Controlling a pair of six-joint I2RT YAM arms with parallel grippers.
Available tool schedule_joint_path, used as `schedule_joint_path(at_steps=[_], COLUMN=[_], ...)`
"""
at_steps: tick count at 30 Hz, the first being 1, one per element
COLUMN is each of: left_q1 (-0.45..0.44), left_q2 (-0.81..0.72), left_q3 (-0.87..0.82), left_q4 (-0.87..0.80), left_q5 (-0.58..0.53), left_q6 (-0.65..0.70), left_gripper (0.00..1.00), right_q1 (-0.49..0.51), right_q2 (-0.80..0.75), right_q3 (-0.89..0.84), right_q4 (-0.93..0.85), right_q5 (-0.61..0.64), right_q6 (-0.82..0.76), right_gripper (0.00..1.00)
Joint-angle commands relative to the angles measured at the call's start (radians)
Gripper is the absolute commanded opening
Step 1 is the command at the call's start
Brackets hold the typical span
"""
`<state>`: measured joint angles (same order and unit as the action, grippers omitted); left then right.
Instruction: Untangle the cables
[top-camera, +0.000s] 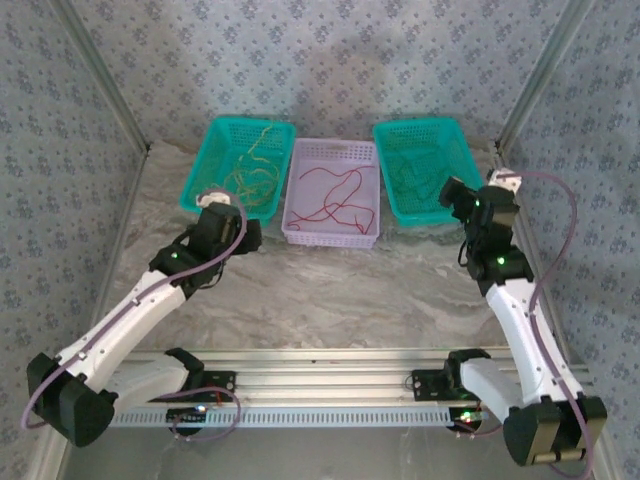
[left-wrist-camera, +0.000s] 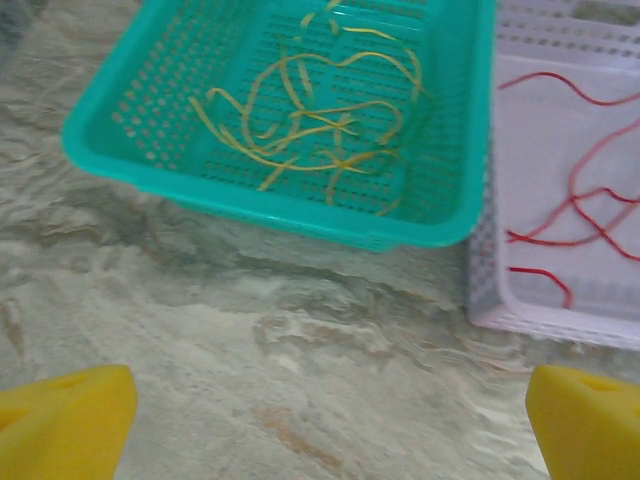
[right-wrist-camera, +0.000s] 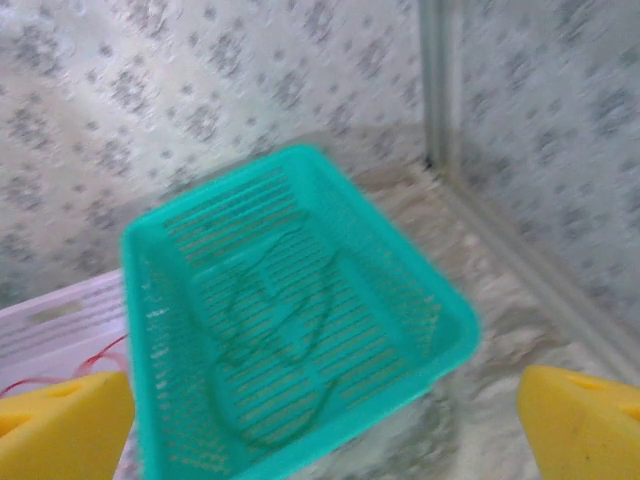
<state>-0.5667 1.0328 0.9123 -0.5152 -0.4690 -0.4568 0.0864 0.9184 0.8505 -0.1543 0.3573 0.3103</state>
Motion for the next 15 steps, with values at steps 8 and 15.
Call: schedule_joint_path(at_steps=[8, 15], left_q1=[0.058, 0.096], left_q2=[-0.073, -0.063], left_q3=[-0.128, -0.171], left_q4=[0.161, 0.182], left_q5=[-0.134, -0.201], left_q6=[0.027, 0.065], left_gripper=[1.00, 1.00], right_q1=[-0.085, -0.095], right_q2=[0.032, 0.181], right_q3=[-0.367, -0.472], right_q4=[0.388, 0.625], right_q5=[0.089, 0.056], right_q6=[-0.154, -0.137], right_gripper=[1.00, 1.00])
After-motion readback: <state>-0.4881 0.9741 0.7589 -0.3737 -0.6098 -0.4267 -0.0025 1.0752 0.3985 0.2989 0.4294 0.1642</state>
